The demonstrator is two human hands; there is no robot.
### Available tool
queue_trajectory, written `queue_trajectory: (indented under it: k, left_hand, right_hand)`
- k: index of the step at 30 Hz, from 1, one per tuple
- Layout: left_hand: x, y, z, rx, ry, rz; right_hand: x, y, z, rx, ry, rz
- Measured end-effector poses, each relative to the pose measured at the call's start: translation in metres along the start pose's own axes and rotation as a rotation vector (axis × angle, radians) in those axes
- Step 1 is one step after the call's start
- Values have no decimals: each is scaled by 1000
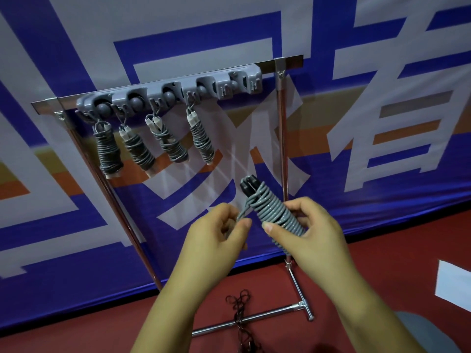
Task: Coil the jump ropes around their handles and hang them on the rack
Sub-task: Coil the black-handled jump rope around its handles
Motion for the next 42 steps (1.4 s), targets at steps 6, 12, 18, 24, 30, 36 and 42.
queue_trajectory:
  k: [6, 12, 18, 24, 30, 36, 42]
  left_hand:
    - [5, 14, -7, -268, 163, 249]
    - [12, 17, -4, -255, 162, -15]
    - [5, 8, -2, -28, 144, -385]
    - [-2, 9, -6, 36, 185, -350]
    - [1, 20, -6, 15, 231, -276]
    - [1, 21, -6, -78, 198, -340]
    - [-2, 35, -5, -139, 2, -635]
  right_hand:
    - [-3, -3, -4, -9, -61, 54]
    - [-2, -18, -9, 21, -104, 93]
    - [-5, -27, -15, 113, -32, -16]
    - [-6, -28, -18, 272, 164, -207]
    - [-8, -33, -23, 369, 257, -244]
    - [-14, -10, -8, -43, -71, 443]
    - [-37, 1, -8, -339, -404, 1173]
Point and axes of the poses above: each hand's wrist, its own z-axis towards the middle knuckle, its own x-axis out of the back of the hand, y = z × x, the point moved 7 cm from there along z, towards the middle knuckle, and after that the axes turned 4 degrees about x, right-handed, at the moved point
